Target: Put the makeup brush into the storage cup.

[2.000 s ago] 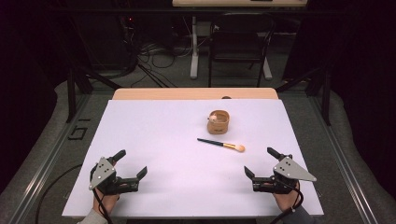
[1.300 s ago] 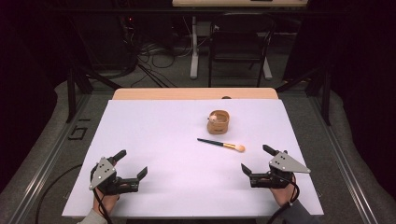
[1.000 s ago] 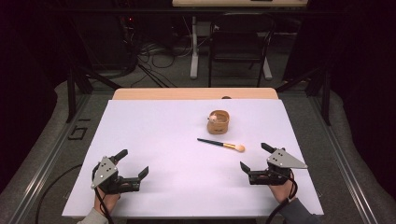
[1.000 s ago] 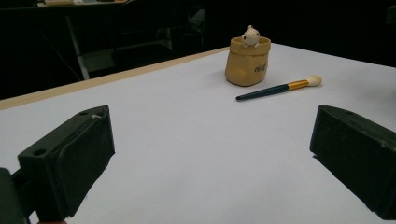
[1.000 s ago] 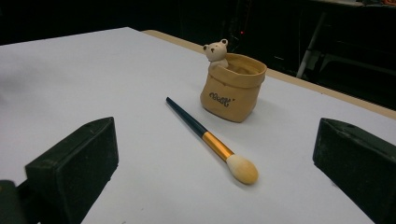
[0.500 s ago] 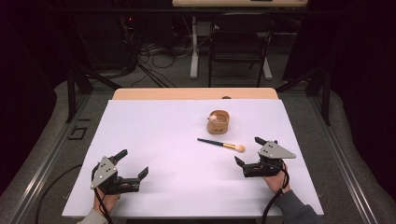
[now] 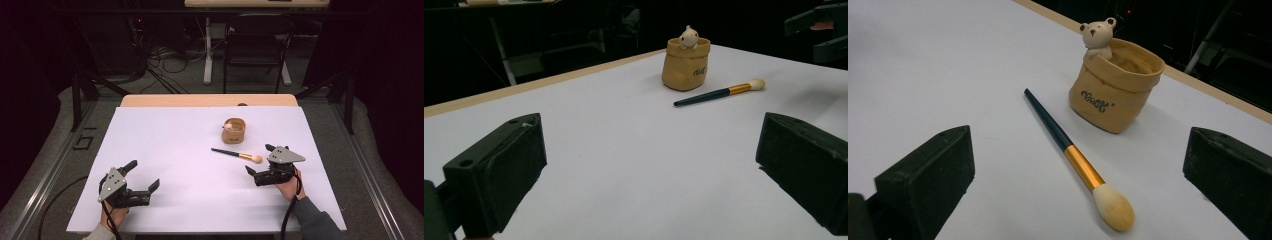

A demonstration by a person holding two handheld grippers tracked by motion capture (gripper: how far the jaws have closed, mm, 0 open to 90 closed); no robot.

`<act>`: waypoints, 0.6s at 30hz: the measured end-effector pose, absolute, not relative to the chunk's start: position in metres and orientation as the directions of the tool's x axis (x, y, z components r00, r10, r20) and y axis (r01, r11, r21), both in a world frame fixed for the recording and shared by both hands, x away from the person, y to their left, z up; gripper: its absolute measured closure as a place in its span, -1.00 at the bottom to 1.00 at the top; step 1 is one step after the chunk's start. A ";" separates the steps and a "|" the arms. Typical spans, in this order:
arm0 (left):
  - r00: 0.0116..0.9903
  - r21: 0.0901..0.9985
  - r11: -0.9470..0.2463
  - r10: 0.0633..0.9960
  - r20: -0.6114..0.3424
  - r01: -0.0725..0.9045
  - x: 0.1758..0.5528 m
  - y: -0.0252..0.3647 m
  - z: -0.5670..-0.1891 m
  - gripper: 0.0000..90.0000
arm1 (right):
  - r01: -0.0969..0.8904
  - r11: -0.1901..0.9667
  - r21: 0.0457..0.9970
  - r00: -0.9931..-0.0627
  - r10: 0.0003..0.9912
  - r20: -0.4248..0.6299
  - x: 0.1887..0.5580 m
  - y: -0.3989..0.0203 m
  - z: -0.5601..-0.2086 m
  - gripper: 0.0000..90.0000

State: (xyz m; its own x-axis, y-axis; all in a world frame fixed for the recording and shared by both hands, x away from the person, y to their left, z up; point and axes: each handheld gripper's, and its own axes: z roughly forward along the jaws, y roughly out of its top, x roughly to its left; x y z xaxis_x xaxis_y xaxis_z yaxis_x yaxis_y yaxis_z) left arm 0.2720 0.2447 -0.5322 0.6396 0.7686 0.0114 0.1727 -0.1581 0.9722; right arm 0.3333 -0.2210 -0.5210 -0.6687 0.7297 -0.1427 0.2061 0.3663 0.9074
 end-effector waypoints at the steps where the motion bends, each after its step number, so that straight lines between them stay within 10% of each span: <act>1: 0.640 0.972 -0.157 0.768 0.010 0.173 0.272 0.245 -0.532 -1.00 | 0.216 0.368 0.904 -0.678 0.723 -0.133 0.336 -0.220 -0.520 -1.00; 18: 0.643 0.972 -0.160 0.766 0.011 0.174 0.272 0.245 -0.532 -1.00 | 0.218 0.432 0.875 -0.694 0.699 -0.172 0.353 -0.209 -0.521 -1.00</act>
